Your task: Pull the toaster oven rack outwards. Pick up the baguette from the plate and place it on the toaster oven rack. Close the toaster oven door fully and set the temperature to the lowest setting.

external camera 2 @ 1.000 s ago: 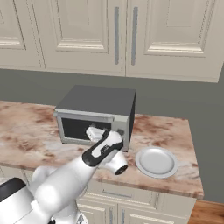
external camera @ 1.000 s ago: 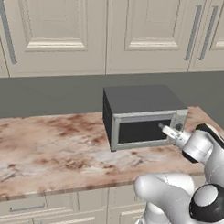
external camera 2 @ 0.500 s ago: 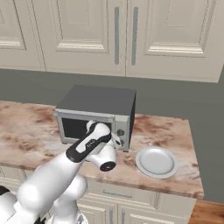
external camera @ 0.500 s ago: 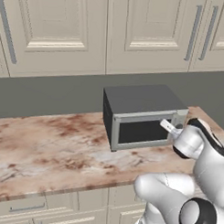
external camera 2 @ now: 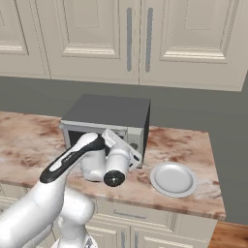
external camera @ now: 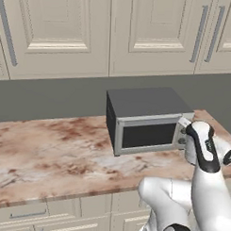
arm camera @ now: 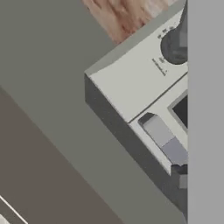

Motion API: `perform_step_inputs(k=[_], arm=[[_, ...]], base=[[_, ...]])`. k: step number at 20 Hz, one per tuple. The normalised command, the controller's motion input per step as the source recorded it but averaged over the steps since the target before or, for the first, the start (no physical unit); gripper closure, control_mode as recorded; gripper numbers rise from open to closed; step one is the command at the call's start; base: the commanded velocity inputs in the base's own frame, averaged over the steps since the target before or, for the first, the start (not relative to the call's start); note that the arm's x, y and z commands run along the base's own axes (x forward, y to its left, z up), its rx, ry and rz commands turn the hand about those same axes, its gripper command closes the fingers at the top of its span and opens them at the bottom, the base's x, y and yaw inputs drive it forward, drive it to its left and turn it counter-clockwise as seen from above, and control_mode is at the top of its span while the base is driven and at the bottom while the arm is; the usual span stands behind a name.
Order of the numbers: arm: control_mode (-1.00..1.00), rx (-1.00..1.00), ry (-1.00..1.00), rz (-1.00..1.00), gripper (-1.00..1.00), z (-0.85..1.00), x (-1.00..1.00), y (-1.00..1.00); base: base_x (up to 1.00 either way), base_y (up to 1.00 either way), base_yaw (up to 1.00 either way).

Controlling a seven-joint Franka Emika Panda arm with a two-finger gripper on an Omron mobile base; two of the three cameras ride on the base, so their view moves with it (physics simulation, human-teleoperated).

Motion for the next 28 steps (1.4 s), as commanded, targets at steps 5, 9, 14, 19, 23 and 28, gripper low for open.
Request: perform_step_inputs(k=[5, 9, 14, 19, 23, 28], arm=[[-1.00, 0.00, 0.43, -0.24, -1.00, 0.84, -0.59, -0.50], [-1.00, -0.10, 0.59, -0.25, -1.00, 0.22, -0.34, -0.13], [-1.00, -0.02, 0.15, -0.01, -1.00, -0.02, -0.14, -0.05], [-1.00, -0.09, 0.24, 0.00, -1.00, 0.13, -0.56, -0.37], [-1.00, -0.11, 0.17, 0.13, -1.00, 0.00, -0.80, -0.20], [-1.00, 0.07, 0.02, 0.31, -1.00, 0.00, -0.26, 0.09]], base=[[0.00, 0.00, 0.00], [0.00, 0.00, 0.00], [0.00, 0.00, 0.00], [0.00, 0.00, 0.00], [0.00, 0.00, 0.00], [0.00, 0.00, 0.00]])
